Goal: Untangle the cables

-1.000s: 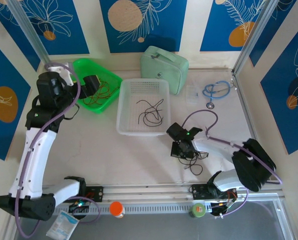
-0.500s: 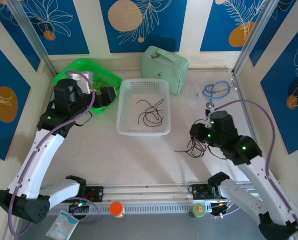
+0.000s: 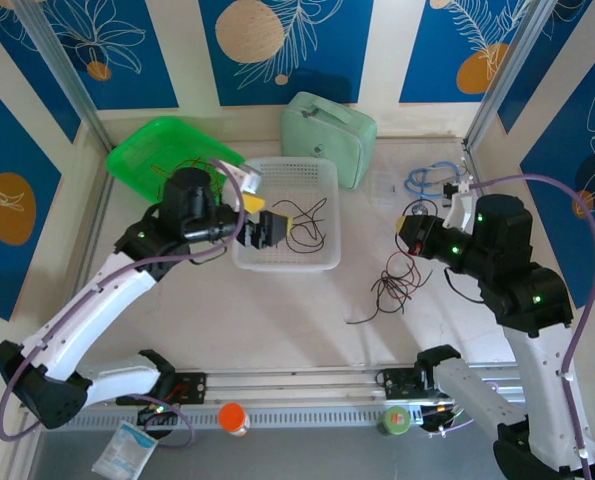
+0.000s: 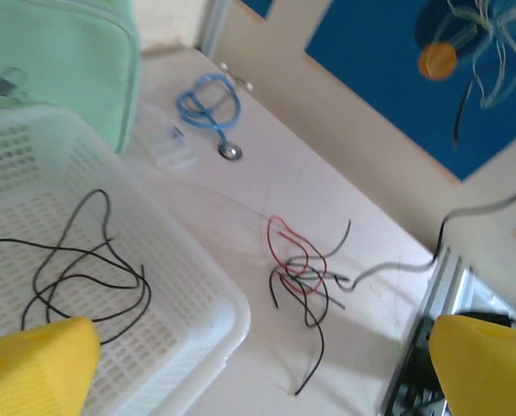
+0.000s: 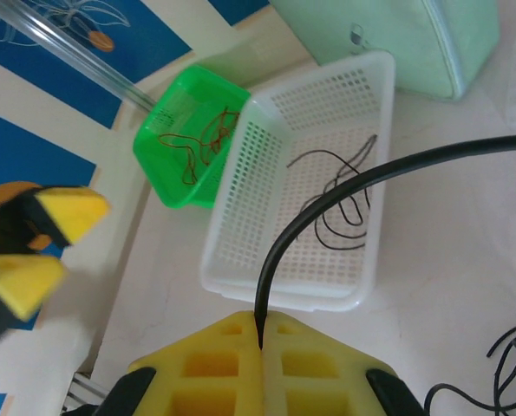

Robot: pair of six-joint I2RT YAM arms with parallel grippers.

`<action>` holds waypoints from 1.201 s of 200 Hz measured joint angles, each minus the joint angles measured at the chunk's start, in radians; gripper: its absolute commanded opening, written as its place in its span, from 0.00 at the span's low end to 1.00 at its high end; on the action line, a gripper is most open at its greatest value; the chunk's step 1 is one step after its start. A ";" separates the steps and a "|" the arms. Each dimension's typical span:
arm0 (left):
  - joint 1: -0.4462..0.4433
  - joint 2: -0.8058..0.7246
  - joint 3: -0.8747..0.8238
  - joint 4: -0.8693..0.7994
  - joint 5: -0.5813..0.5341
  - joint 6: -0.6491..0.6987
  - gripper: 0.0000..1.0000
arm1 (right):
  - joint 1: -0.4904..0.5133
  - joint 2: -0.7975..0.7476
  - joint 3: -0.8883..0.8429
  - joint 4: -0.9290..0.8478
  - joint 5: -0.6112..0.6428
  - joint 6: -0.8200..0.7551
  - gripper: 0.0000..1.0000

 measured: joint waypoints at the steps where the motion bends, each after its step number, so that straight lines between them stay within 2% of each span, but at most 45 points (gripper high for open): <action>1: -0.003 0.002 0.000 0.000 -0.002 0.002 0.97 | 0.000 0.001 0.003 0.000 0.000 -0.001 0.00; 55: -0.256 0.152 -0.004 0.070 -0.035 0.112 0.97 | -0.005 0.068 0.249 -0.037 -0.014 -0.026 0.00; 88: -0.350 0.256 -0.004 0.148 -0.096 0.129 0.94 | -0.006 0.095 0.349 -0.041 -0.015 -0.033 0.00; 121: -0.371 0.280 -0.009 0.181 -0.176 0.128 0.94 | -0.007 0.134 0.387 -0.034 -0.034 -0.033 0.00; 174: -0.371 0.196 -0.009 0.082 -0.429 0.117 0.95 | 0.002 0.237 0.331 0.082 -0.105 -0.020 0.00; 240: -0.371 -0.005 -0.041 -0.138 -0.654 0.023 0.95 | 0.213 0.496 0.275 0.249 -0.013 -0.029 0.00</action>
